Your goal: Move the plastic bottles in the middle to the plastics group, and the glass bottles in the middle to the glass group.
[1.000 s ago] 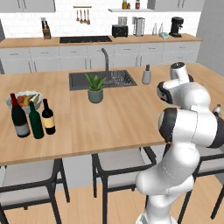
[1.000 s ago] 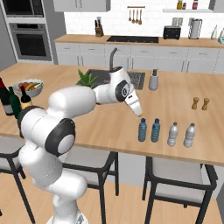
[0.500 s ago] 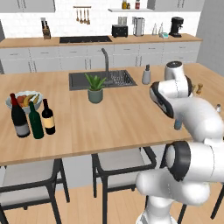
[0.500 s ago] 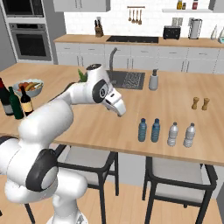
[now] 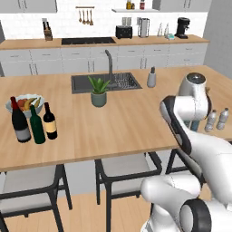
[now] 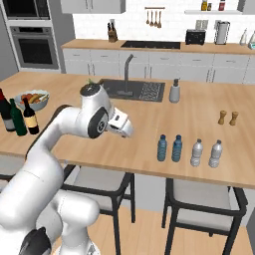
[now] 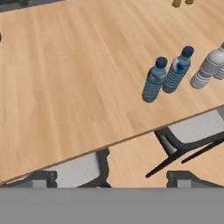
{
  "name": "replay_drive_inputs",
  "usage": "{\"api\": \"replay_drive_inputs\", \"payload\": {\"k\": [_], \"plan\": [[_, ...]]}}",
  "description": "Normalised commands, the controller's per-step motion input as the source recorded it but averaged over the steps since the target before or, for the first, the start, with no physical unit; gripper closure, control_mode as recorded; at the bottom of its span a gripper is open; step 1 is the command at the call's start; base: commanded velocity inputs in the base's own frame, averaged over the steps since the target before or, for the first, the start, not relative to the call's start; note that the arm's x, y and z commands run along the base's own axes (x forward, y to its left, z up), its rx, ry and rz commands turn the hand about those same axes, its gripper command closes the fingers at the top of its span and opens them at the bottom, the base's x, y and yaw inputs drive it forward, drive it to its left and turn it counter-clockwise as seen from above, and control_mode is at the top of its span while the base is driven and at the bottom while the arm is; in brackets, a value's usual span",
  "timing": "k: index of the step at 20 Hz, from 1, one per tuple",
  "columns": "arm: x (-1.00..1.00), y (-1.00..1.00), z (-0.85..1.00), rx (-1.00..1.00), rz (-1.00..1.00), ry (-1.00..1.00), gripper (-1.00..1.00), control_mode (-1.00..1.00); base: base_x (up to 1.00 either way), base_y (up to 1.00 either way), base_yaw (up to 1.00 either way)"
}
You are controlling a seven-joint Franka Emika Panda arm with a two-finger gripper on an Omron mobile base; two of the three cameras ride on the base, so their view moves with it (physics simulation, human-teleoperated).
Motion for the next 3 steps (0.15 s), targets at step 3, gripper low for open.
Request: {"api": "replay_drive_inputs", "payload": {"k": [3], "plan": [[0.0, 0.56, 0.52, 0.04, 0.36, -0.26, -1.0, -1.0, 0.0, 0.0, 0.0]]}}
